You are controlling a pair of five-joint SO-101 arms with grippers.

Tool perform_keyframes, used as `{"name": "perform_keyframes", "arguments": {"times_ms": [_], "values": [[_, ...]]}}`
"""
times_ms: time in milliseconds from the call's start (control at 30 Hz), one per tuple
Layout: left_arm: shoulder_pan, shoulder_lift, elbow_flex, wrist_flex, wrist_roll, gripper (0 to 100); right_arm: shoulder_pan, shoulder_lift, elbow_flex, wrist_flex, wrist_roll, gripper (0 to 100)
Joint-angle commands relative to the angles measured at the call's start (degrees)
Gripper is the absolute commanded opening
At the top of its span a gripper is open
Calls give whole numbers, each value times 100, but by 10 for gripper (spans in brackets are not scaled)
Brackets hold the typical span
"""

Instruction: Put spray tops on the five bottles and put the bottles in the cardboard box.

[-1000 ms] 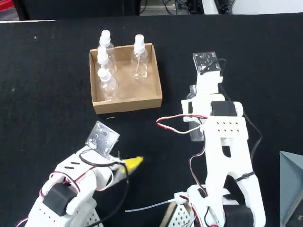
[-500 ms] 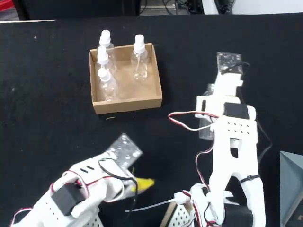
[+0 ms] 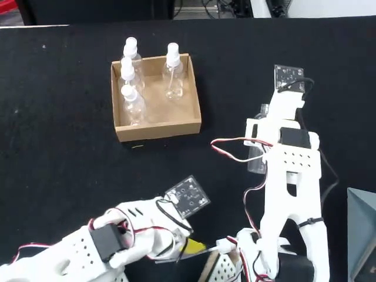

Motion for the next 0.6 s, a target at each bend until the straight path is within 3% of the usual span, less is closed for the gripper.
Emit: {"name": "perform_keyframes", "arguments": {"times_ms": [0, 567], "values": [[330, 422, -347, -290, 211, 292, 132, -277, -57, -132, -18, 151], [602, 2743, -1191, -756, 281, 291, 149, -277, -57, -132, 0, 151]]}}
